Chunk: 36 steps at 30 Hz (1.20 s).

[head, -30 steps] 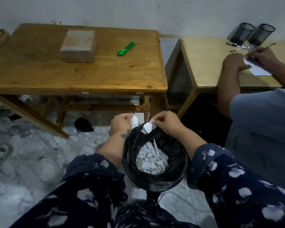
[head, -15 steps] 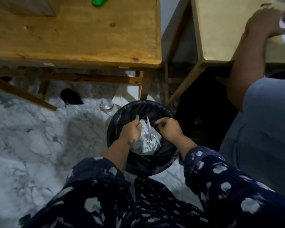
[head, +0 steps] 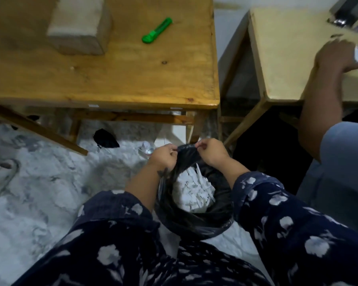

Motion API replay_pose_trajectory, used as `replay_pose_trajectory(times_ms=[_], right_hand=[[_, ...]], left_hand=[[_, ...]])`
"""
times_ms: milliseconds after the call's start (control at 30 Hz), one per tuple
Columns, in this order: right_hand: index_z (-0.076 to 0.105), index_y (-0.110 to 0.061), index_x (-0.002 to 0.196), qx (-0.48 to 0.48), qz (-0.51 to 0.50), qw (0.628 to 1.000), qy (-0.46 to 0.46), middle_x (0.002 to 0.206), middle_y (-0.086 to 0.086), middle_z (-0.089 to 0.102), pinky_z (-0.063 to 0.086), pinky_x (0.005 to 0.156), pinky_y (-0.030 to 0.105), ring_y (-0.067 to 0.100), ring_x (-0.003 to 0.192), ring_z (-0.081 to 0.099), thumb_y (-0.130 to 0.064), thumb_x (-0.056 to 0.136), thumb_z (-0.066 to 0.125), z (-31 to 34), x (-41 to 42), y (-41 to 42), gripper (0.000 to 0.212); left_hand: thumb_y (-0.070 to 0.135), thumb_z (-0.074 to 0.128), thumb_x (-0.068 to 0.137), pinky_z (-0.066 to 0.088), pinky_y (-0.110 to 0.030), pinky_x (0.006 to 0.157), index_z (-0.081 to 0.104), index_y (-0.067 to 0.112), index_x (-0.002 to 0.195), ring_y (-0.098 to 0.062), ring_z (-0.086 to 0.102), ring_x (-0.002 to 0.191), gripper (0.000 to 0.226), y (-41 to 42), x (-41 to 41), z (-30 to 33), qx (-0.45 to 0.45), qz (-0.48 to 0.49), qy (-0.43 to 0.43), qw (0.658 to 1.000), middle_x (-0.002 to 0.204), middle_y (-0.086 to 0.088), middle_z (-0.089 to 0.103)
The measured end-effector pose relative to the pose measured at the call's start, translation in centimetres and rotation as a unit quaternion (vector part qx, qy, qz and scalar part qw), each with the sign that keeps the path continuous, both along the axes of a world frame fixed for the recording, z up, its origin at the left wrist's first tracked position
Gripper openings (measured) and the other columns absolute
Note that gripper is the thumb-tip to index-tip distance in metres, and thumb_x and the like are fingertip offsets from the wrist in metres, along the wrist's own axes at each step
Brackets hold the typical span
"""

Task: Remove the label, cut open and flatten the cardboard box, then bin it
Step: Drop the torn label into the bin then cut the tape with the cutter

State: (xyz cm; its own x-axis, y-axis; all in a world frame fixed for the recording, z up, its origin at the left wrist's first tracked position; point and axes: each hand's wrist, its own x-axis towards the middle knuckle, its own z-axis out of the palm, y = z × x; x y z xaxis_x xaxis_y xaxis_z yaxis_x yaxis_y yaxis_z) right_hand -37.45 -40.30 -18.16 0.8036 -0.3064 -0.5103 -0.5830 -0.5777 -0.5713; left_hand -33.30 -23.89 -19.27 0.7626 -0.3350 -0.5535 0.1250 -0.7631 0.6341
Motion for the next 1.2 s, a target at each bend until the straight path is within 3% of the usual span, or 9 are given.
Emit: replay_pose_trajectory(times_ms=[133, 333, 433, 600, 733, 867, 933, 1067, 1200], right_hand=[[0.066, -0.023, 0.09, -0.006, 0.016, 0.999, -0.027, 0.097, 0.002, 0.066, 0.045, 0.075, 0.026, 0.022, 0.091, 0.063, -0.018, 0.093, 0.05, 4.8, 4.7, 2.8, 0.016], [0.068, -0.019, 0.101, -0.041, -0.019, 0.994, -0.099, 0.094, 0.004, 0.064, 0.052, 0.08, 0.036, 0.023, 0.088, 0.061, -0.02, 0.093, 0.051, 10.9, 11.4, 7.9, 0.019], [0.068, -0.017, 0.105, -0.051, -0.029, 0.991, -0.117, 0.097, 0.005, 0.063, 0.05, 0.084, 0.037, 0.024, 0.094, 0.06, -0.02, 0.094, 0.05, 12.8, 14.0, 10.3, 0.021], [0.067, -0.016, 0.103, -0.06, -0.034, 0.989, -0.134, 0.103, 0.009, 0.067, 0.049, 0.074, 0.031, 0.023, 0.088, 0.062, -0.019, 0.095, 0.049, 14.5, 17.8, 13.2, 0.02], [0.067, -0.018, 0.102, -0.084, -0.043, 0.987, -0.132, 0.103, 0.008, 0.069, 0.047, 0.067, 0.028, 0.018, 0.073, 0.059, -0.021, 0.095, 0.049, 14.6, 21.2, 13.4, 0.02], [0.068, -0.016, 0.105, -0.094, -0.049, 0.987, -0.12, 0.115, 0.009, 0.065, 0.044, 0.061, 0.026, 0.022, 0.081, 0.058, -0.018, 0.096, 0.048, 14.2, 25.6, 12.0, 0.023], [0.068, -0.013, 0.109, -0.099, -0.058, 0.987, -0.116, 0.119, 0.011, 0.065, 0.048, 0.069, 0.029, 0.027, 0.091, 0.063, -0.016, 0.095, 0.047, 13.7, 28.1, 10.9, 0.025], [0.062, -0.011, 0.119, -0.1, -0.125, 0.984, -0.083, 0.125, 0.015, 0.062, 0.047, 0.091, 0.036, 0.032, 0.112, 0.059, -0.016, 0.093, 0.049, 11.6, 33.4, 8.1, 0.029], [0.05, -0.008, 0.128, -0.119, -0.171, 0.977, -0.044, 0.125, 0.017, 0.058, 0.05, 0.088, 0.04, 0.033, 0.111, 0.058, -0.026, 0.096, 0.048, 9.0, 37.0, 6.3, 0.037]], left_hand=[[0.022, 0.04, 0.096, 0.049, -0.031, 0.091, 0.06, 0.022, 0.121, -0.019, 0.06, 0.106, 0.031, 3.2, 5.4, 4.1, 0.007, -0.003, -0.052, 0.999, 0.121, -0.001, 0.064], [0.019, 0.042, 0.095, 0.044, -0.023, 0.077, 0.063, 0.025, 0.113, -0.015, 0.059, 0.089, 0.028, 8.0, 13.9, 10.2, 0.005, -0.053, -0.152, 0.987, 0.103, 0.002, 0.067], [0.02, 0.042, 0.094, 0.053, -0.031, 0.08, 0.061, 0.031, 0.1, -0.02, 0.065, 0.089, 0.023, 10.9, 17.4, 12.2, -0.021, -0.033, -0.178, 0.983, 0.105, 0.0, 0.07], [0.023, 0.041, 0.097, 0.045, -0.025, 0.071, 0.062, 0.028, 0.106, -0.017, 0.061, 0.087, 0.023, 14.3, 22.1, 14.3, -0.027, -0.028, -0.205, 0.978, 0.111, 0.003, 0.067], [0.021, 0.045, 0.097, 0.043, -0.024, 0.078, 0.064, 0.026, 0.11, -0.013, 0.057, 0.095, 0.025, 14.7, 25.5, 14.8, -0.019, -0.011, -0.247, 0.969, 0.116, 0.003, 0.065], [0.025, 0.045, 0.096, 0.051, -0.032, 0.084, 0.061, 0.035, 0.106, -0.024, 0.062, 0.101, 0.021, 14.3, 29.8, 14.1, -0.001, -0.001, -0.267, 0.964, 0.117, 0.001, 0.065], [0.028, 0.044, 0.096, 0.048, -0.035, 0.083, 0.06, 0.036, 0.112, -0.027, 0.06, 0.105, 0.024, 13.9, 32.2, 13.5, 0.024, 0.001, -0.279, 0.96, 0.122, 0.0, 0.062], [0.035, 0.045, 0.096, 0.036, -0.042, 0.103, 0.052, 0.029, 0.13, -0.021, 0.042, 0.129, 0.035, 12.9, 36.9, 11.7, 0.084, -0.004, -0.32, 0.944, 0.14, 0.002, 0.046], [0.044, 0.032, 0.099, 0.009, -0.047, 0.119, 0.029, 0.024, 0.148, -0.019, 0.011, 0.147, 0.053, 12.0, 40.3, 10.0, 0.156, -0.038, -0.336, 0.928, 0.159, 0.001, 0.019]])
